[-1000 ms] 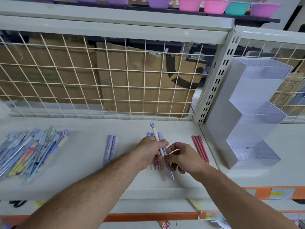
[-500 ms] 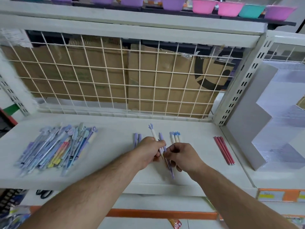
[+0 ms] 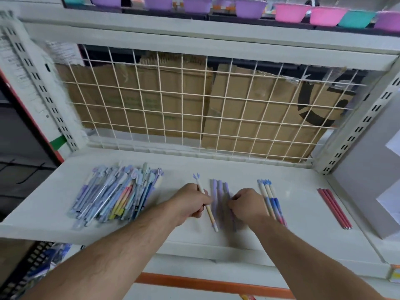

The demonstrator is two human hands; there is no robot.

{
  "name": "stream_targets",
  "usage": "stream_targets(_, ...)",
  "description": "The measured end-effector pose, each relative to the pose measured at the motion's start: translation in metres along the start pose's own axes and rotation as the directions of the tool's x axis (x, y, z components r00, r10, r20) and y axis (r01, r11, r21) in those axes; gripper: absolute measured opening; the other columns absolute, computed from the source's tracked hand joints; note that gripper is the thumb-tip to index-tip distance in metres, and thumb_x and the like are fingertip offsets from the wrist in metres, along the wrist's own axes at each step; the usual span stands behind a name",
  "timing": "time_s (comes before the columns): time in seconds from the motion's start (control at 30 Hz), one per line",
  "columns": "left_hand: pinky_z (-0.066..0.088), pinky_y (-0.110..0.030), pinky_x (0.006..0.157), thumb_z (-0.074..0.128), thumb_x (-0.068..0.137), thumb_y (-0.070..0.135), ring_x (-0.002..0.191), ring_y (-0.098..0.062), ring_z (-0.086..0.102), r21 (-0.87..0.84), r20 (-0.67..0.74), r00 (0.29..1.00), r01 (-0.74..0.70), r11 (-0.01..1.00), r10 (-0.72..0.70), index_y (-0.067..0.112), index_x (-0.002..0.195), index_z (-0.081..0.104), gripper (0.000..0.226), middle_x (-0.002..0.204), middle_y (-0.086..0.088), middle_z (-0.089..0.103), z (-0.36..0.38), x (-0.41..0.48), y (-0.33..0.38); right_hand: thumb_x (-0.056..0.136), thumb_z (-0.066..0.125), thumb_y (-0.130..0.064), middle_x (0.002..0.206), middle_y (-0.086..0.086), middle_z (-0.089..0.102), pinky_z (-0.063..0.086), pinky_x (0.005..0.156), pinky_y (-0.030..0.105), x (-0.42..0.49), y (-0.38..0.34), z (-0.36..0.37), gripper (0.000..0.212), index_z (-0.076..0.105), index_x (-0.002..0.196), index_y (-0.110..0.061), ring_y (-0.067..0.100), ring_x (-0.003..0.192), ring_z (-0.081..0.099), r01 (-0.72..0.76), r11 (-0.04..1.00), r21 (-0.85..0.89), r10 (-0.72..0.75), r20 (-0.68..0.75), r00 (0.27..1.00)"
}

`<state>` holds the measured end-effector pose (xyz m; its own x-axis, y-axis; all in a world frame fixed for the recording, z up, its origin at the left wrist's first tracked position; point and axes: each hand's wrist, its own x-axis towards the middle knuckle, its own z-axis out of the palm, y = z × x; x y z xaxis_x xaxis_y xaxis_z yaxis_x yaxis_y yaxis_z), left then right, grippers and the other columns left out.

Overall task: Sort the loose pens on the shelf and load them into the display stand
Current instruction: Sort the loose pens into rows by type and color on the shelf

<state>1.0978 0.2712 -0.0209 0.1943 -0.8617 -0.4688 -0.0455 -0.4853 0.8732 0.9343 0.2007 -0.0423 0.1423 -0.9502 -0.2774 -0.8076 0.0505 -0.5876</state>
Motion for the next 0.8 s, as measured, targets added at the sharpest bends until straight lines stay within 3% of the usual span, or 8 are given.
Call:
stream_targets(0.13,0.032,-0.026,0.051,0.057,0.089,-0.002,0.056,-0.017,0.037,0.017,0.038,0.999,0.006,1.0,-0.007,0.011,0.084,0.055,0.014,0.079,-0.011,0.045,-0.013,-0.004,-0.003,0.089,0.061,-0.018,0.068,0.008,0.072,0.045,0.05,0.022,0.004,-0.005,0.008,0.023,0.073,0.077,-0.003,0.017,0.06,0.064,-0.008,1.0,-0.003,0.008,-0.036,0.999)
stream_targets(0.37,0.036,-0.024,0.05,0.058,0.093,0.005,0.055,-0.015,0.04,-0.005,0.06,0.998,-0.004,1.0,0.005,0.01,0.09,0.062,0.007,0.073,-0.006,0.053,-0.015,-0.001,-0.004,0.085,0.061,-0.013,0.066,0.01,0.071,0.049,0.057,0.027,0.0,-0.008,0.015,0.023,0.072,0.067,-0.003,0.02,0.059,0.062,0.014,0.999,0.05,-0.012,-0.049,0.999)
stream_targets(0.5,0.037,-0.025,0.049,0.056,0.095,0.009,0.055,-0.016,0.042,0.009,0.064,0.998,-0.012,1.0,0.011,0.008,0.086,0.061,0.01,0.07,-0.007,0.049,-0.008,0.002,-0.003,0.084,0.058,-0.012,0.068,0.006,0.07,0.047,0.054,0.026,-0.007,-0.005,0.011,0.019,0.072,0.071,-0.01,0.016,0.061,0.061,-0.01,0.998,0.057,0.012,-0.044,0.999)
stream_targets(0.63,0.038,-0.026,0.049,0.057,0.096,0.011,0.054,-0.017,0.045,0.046,0.06,0.998,-0.034,0.998,0.031,0.01,0.075,0.058,0.021,0.064,-0.005,0.051,0.007,0.004,0.001,0.088,0.06,-0.014,0.073,0.0,0.07,0.048,0.058,0.025,-0.023,0.0,0.001,0.012,0.068,0.079,-0.016,0.016,0.068,0.065,0.055,0.975,0.214,-0.039,-0.079,0.996)
stream_targets(0.8,0.041,-0.023,0.05,0.059,0.094,0.011,0.057,-0.017,0.052,0.079,0.07,0.994,-0.09,0.993,0.085,0.009,0.082,0.063,0.013,0.07,-0.006,0.057,0.035,0.006,0.009,0.086,0.068,-0.011,0.068,0.002,0.068,0.042,0.047,0.019,-0.044,0.009,-0.019,0.005,0.068,0.081,-0.01,0.013,0.055,0.059,0.132,0.885,0.447,-0.175,0.057,0.983)
